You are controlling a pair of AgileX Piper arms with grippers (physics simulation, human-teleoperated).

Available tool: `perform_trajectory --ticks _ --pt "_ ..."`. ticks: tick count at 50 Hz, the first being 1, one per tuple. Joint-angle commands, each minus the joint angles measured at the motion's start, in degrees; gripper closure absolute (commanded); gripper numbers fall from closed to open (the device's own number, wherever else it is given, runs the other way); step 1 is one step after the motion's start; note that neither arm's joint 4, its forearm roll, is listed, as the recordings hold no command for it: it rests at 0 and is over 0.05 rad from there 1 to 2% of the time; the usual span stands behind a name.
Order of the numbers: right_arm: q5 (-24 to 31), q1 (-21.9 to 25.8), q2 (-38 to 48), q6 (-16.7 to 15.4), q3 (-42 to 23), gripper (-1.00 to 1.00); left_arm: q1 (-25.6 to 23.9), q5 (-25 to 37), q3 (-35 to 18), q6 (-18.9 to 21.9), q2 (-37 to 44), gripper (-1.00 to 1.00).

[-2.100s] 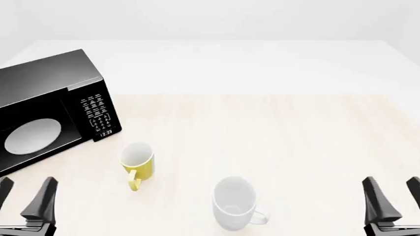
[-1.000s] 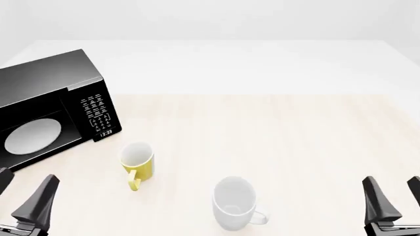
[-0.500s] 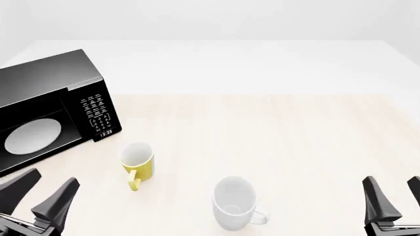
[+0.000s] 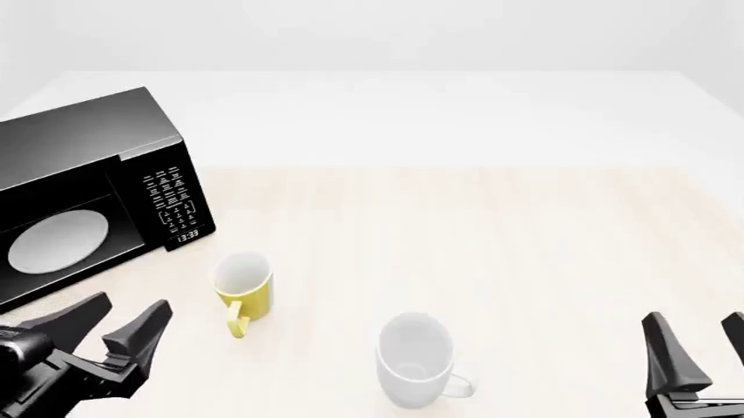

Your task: Put the yellow and white mug in the microwave and close it.

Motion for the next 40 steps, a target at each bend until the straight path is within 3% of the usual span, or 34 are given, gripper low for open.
perform_trajectory --ticks 1,40 --pt "0.0 0.0 0.0 0.0 0.0 -1.00 1.2 -5.5 1.5 -1.1 7.0 -1.00" --pt "0.0 0.0 0.0 0.0 0.0 -1.00 -1.5 -20.9 3.3 -2.7 24.3 -1.00"
